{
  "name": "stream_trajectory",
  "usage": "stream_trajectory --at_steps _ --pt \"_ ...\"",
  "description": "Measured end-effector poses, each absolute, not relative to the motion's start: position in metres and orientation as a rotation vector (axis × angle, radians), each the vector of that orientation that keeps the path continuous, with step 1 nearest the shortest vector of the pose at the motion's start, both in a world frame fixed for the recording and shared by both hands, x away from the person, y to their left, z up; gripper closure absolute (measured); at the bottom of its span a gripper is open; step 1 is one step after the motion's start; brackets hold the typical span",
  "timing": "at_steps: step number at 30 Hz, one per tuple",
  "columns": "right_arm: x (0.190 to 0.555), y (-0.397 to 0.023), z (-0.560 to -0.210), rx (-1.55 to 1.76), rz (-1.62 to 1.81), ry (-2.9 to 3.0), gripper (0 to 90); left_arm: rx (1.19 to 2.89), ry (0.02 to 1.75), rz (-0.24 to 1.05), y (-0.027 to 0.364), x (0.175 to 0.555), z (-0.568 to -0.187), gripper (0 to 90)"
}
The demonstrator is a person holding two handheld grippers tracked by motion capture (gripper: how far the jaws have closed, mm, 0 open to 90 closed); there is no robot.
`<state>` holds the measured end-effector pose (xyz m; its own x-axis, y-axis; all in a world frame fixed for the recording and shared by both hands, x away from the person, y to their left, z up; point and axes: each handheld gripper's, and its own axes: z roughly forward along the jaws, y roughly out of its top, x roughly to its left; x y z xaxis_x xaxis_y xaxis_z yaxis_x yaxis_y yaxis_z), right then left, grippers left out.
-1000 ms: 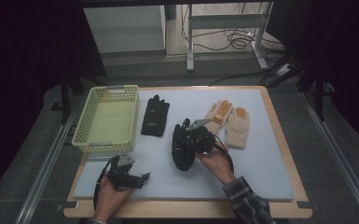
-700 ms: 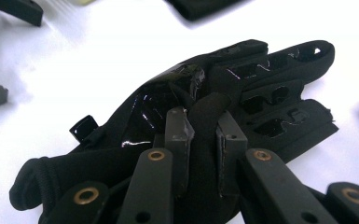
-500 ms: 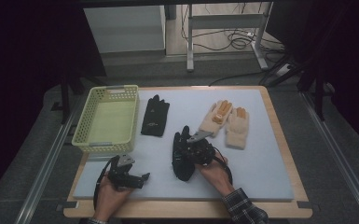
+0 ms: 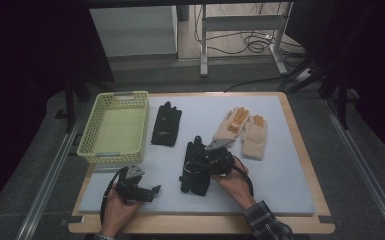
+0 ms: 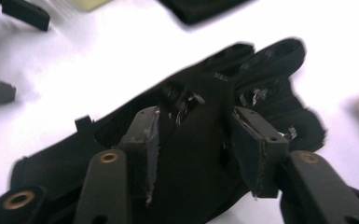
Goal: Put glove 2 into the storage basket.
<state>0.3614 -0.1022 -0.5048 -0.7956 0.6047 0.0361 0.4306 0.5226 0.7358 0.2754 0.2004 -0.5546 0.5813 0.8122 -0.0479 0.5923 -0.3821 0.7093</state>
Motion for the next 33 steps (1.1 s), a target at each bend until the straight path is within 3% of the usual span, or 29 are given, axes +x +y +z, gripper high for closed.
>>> stream_trajectory --at_steps 11,21,33 --pt "0.397 -0.088 -0.498 0.855 1.13 2.53 41.0 2.113 1.113 0.404 0.2 0.275 -0.555 2.6" --pt "0.433 -0.053 -0.498 0.839 1.074 2.53 39.3 2.112 1.113 0.404 0.2 0.275 -0.555 2.6" --pt "0.479 -0.019 -0.501 0.826 1.092 2.568 53.1 2.11 1.114 0.402 0.2 0.275 -0.555 2.5"
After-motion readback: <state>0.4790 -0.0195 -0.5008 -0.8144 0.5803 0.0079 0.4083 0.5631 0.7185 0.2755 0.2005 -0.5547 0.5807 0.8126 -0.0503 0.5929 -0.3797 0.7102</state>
